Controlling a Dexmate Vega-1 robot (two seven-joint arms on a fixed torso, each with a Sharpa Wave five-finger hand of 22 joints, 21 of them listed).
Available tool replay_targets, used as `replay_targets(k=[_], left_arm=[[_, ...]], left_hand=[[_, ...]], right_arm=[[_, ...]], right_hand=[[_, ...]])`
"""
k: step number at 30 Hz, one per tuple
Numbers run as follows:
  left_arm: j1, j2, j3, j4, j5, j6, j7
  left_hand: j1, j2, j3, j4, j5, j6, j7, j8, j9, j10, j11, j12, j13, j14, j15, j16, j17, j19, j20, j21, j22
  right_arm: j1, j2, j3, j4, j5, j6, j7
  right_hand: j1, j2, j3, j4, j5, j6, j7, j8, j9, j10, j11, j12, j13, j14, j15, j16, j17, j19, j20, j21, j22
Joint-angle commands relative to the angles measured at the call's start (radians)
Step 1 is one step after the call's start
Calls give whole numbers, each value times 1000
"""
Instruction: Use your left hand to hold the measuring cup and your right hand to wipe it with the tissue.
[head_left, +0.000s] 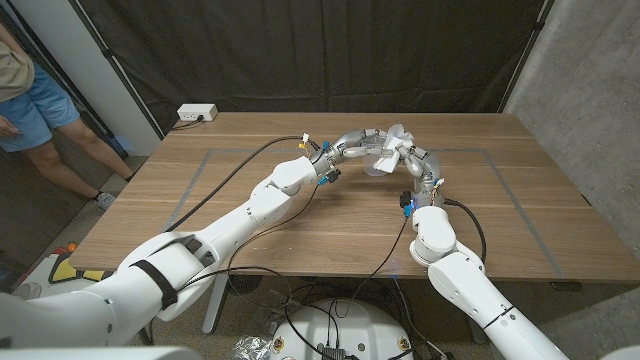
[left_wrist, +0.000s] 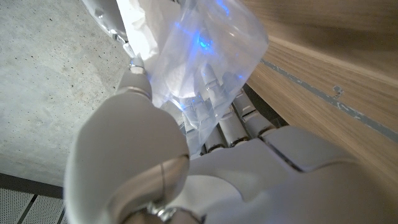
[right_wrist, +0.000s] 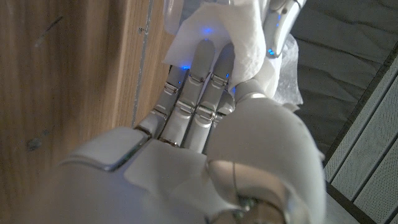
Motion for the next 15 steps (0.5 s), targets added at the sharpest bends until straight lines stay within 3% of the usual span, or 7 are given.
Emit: replay_targets(k=[1, 15], left_arm=[[16, 14, -12, -46, 0, 0, 26], [30, 34, -36, -76, 1, -5, 69]], left_hand=[[12, 16, 8, -2, 4, 8, -3, 6, 2, 3, -4, 8, 5, 12, -115, 3, 2, 0, -5, 8, 5], [12, 15, 10, -3, 4, 9, -2, 7, 2, 3, -7, 8, 6, 10, -116, 2, 3, 1, -7, 10, 5]], right_arm=[[-14, -7, -1, -11, 12, -13, 10], [-30, -23, 0, -21, 32, -31, 21]], right_hand=[[6, 5, -5, 1, 4, 19, -8, 1, 2, 12, 2, -6, 2, -2, -88, 6, 0, -6, -45, 10, 0], [10, 4, -5, 1, 5, 24, -6, -1, 2, 18, 7, -9, 5, 0, -88, 8, 0, -10, -42, 30, -7]])
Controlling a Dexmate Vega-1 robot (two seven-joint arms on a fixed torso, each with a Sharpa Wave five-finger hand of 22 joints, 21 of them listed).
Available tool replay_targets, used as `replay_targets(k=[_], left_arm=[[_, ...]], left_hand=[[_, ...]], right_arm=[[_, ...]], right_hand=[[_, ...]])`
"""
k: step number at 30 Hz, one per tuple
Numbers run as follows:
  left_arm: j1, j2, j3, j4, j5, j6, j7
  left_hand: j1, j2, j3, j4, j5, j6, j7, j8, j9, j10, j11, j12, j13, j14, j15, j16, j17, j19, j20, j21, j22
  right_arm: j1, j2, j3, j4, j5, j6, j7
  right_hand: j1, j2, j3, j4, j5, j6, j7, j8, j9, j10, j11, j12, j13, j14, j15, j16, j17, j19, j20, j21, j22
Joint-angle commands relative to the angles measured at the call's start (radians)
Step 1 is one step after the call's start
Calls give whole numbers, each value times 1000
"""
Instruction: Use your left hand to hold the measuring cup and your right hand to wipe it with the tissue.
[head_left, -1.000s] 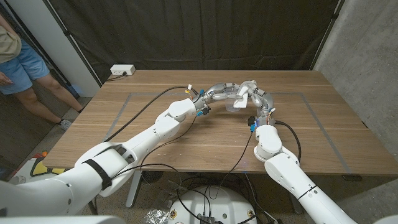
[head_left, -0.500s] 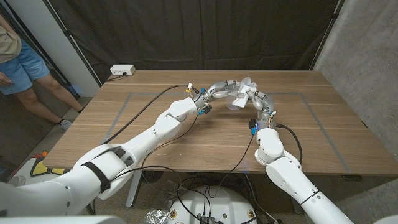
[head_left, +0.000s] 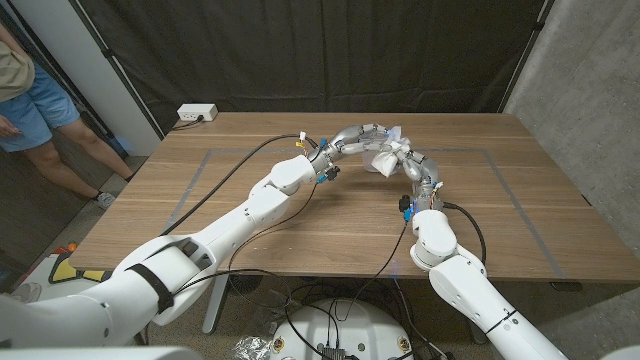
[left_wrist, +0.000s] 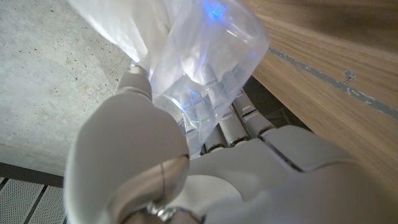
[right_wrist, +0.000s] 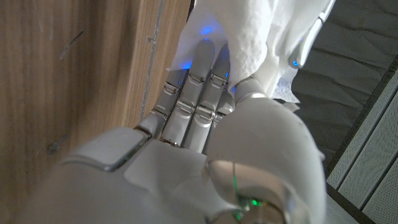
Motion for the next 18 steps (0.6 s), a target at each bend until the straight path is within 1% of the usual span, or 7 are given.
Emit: replay_targets(k=[1, 10, 14, 18], left_arm=[[11, 16, -18, -26, 4, -5, 37], [13, 21, -19, -31, 3, 1, 39], [13, 22, -19, -30, 2, 2, 37], [13, 26, -18, -31, 9, 4, 41]], left_hand=[[12, 15, 10, -3, 4, 10, -3, 7, 2, 2, -7, 8, 1, 10, -116, 3, 3, 1, -7, 5, 5], [11, 14, 10, -3, 4, 9, -4, 7, 2, 5, -6, 9, 2, 10, -116, 2, 4, 0, -7, 6, 5], [10, 14, 10, -3, 4, 9, -4, 7, 2, 5, -4, 9, 2, 9, -115, 2, 5, -1, -6, 6, 5], [10, 14, 11, -3, 5, 9, -4, 7, 2, 4, -4, 8, 3, 8, -116, 2, 6, -2, -6, 7, 5]], right_arm=[[-13, -13, 1, -9, 17, -14, 10], [-12, -17, 0, -4, 17, -22, 5], [-8, -14, -1, 1, 11, -24, -3], [-2, -1, -6, 19, -43, -15, -53]], right_hand=[[10, 5, -4, 1, 5, 22, -7, 6, 2, 10, -2, 2, 2, 0, -89, 8, -1, -4, -40, 9, -1], [12, 4, -5, 0, 5, 22, -5, 4, 3, 11, -4, -1, 4, 3, -88, 9, -4, -9, -41, 22, -6], [14, 3, -5, 0, 5, 23, -7, 3, 4, 13, 0, -1, 5, 2, -88, 10, -3, -11, -41, 28, -9], [15, 4, -4, 0, 5, 23, -7, 3, 5, 14, -2, -3, 6, 2, -89, 11, -1, -12, -42, 36, -13]])
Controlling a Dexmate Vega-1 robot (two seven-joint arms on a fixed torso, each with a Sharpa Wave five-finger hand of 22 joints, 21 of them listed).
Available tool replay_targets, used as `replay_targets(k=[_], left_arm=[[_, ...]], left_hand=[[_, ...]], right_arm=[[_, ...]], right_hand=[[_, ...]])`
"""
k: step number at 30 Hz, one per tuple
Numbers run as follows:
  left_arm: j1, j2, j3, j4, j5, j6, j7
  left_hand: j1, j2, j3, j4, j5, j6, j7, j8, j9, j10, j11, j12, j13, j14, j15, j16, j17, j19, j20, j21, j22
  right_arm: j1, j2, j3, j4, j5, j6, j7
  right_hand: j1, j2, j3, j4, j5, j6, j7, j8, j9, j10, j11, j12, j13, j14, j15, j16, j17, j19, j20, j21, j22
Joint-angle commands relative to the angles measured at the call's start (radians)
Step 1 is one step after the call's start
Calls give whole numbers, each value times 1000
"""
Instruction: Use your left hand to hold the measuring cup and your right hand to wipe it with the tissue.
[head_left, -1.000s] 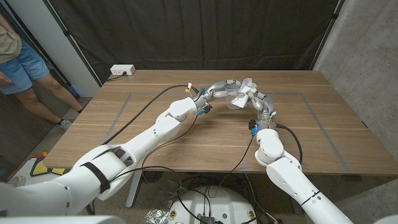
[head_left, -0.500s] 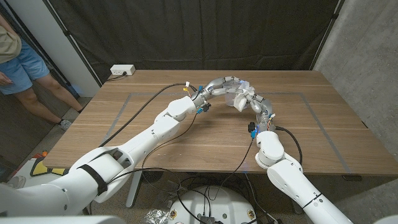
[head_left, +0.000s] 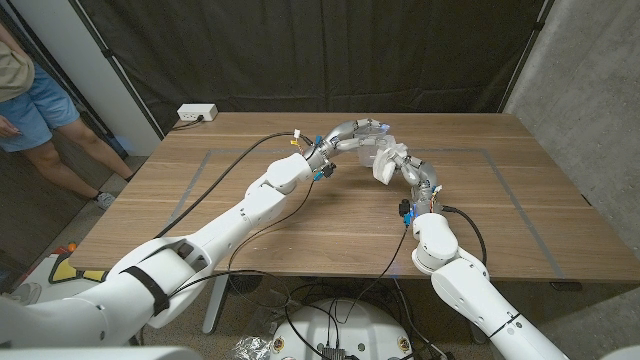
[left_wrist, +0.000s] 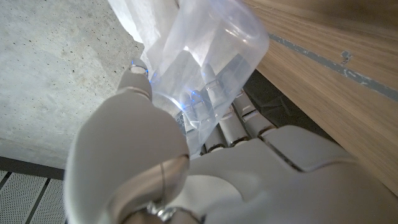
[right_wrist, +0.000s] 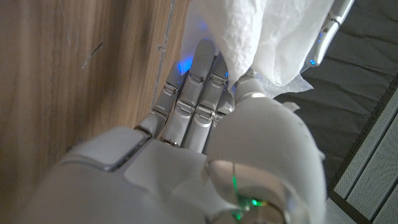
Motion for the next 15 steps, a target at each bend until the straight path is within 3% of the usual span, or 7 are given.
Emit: replay_targets(k=[1, 15], left_arm=[[2, 10, -2, -6, 7, 7, 9], [7, 56, -2, -23, 71, 25, 60]], left_hand=[[9, 14, 7, 1, 5, 6, 0, 7, 2, 4, -4, 8, 3, 6, -113, 4, 6, -1, -6, 7, 5], [7, 14, 8, 2, 5, 4, 0, 7, 2, 3, -2, 8, 4, 6, -113, 4, 7, -4, -4, 8, 5]], right_arm=[[7, 13, -6, 25, -77, 5, -75], [12, 25, 10, 36, -296, -3, -226]], right_hand=[[13, 5, -4, 0, 5, 17, -12, 7, 6, 6, 4, -4, 4, 1, -89, 9, 3, -4, -44, 11, -1], [12, 5, -4, 2, 5, 17, -9, 4, 9, 8, 0, -7, 9, 2, -89, 8, 4, -10, -47, 32, -13]])
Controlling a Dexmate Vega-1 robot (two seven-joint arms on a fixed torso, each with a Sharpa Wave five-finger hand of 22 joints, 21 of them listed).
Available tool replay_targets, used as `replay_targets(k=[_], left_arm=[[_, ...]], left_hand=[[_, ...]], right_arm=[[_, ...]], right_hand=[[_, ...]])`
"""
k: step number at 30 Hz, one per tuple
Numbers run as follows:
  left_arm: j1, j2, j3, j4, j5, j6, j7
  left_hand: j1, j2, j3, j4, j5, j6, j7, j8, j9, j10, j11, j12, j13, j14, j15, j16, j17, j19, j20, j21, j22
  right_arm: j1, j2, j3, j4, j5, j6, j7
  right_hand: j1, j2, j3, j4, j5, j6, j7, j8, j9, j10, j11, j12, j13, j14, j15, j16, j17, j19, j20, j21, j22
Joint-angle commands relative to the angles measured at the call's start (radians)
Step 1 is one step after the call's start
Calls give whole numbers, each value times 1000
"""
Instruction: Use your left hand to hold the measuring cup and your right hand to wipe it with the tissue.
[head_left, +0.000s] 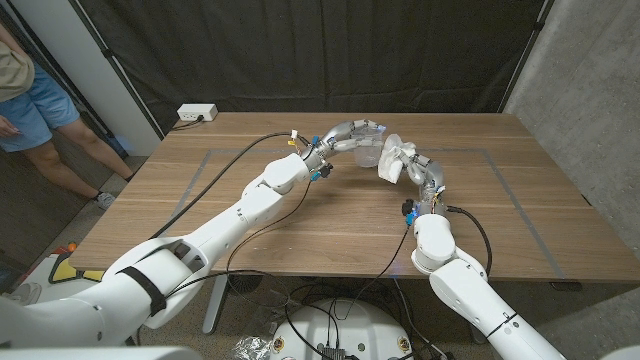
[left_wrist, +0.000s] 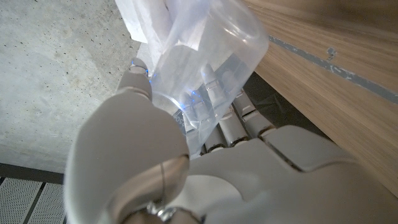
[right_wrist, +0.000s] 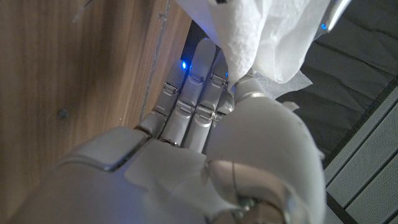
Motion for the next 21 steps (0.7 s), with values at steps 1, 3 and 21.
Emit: replay_targets(k=[1, 3, 21], left_arm=[[7, 43, -1, -24, 52, 18, 44], [11, 54, -4, -33, 58, 26, 52], [37, 137, -8, -95, 109, 83, 76]], left_hand=[[7, 13, 8, 2, 5, 4, 1, 6, 2, 3, -2, 8, 4, 5, -113, 5, 3, -4, -4, 4, 5], [7, 14, 8, 1, 5, 4, 0, 7, 2, 2, -1, 7, 4, 4, -113, 4, 3, -3, -5, 5, 5], [2, 1, 6, -1, 6, -37, -1, -9, 3, -37, 4, -4, 6, -44, -110, -17, 3, -23, -1, 2, 5]], right_arm=[[6, 9, 12, 12, -177, -14, -121], [8, 7, 14, 13, -206, -24, -134], [20, -26, 2, 26, -357, -149, -161]], right_hand=[[4, 2, -4, 2, 6, 17, -10, 3, 4, 9, 2, -4, 2, 3, -89, 5, 3, -1, -45, 15, -2], [4, 2, -4, 3, 6, 17, -10, 2, 3, 8, 0, -5, 3, 4, -89, 5, 4, -2, -46, 19, -4], [4, 0, -2, 4, 7, 21, -15, -2, 3, 8, -3, -11, 5, 2, -90, -4, 8, -9, -45, 40, -22]])
